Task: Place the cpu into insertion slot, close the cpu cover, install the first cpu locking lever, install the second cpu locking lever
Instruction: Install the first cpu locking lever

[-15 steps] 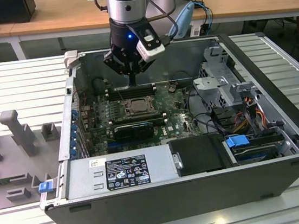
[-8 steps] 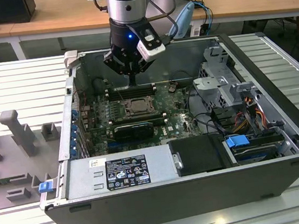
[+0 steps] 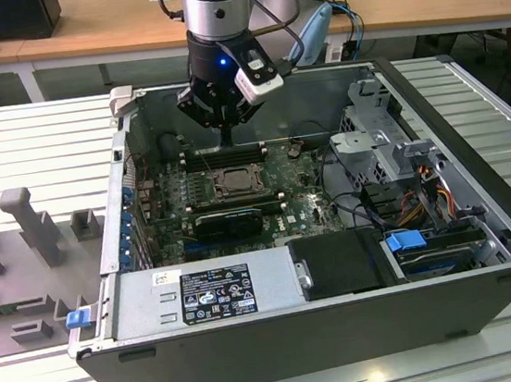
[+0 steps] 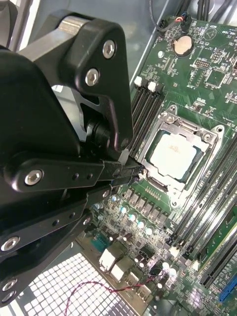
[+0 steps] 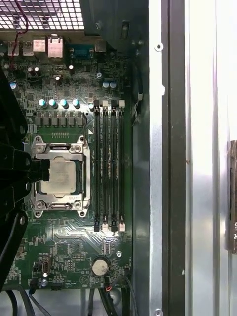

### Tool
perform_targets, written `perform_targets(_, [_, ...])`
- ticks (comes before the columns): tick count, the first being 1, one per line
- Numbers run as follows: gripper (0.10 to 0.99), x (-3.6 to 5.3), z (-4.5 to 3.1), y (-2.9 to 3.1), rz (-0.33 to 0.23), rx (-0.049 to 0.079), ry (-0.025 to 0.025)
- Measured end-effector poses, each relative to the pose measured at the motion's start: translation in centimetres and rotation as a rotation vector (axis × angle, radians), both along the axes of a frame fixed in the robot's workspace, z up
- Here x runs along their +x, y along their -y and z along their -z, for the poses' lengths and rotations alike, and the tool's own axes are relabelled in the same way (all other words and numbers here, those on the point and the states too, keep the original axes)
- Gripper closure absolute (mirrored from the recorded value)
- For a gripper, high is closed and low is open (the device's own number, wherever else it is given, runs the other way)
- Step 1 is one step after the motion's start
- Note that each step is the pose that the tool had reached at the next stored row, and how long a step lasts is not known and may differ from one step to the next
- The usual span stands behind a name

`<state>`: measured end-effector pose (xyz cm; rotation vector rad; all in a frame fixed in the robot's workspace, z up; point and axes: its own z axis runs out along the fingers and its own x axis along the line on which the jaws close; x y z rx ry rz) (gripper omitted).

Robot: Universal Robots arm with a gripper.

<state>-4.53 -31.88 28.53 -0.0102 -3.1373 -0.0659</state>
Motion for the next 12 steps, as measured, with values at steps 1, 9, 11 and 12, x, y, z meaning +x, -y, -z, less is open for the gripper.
perform_targets(1, [0.980, -0.01, 0.00, 0.00, -0.002, 0.000, 0.0000])
perform_targets(9, [0.980, -0.16, 0.00, 0.00, -0.013, 0.000, 0.0000])
perform_targets(11, [0.980, -0.32, 0.00, 0.00, -0.014, 0.000, 0.0000])
perform_targets(12, [0.980, -0.37, 0.00, 0.00, -0.014, 0.000, -0.0001])
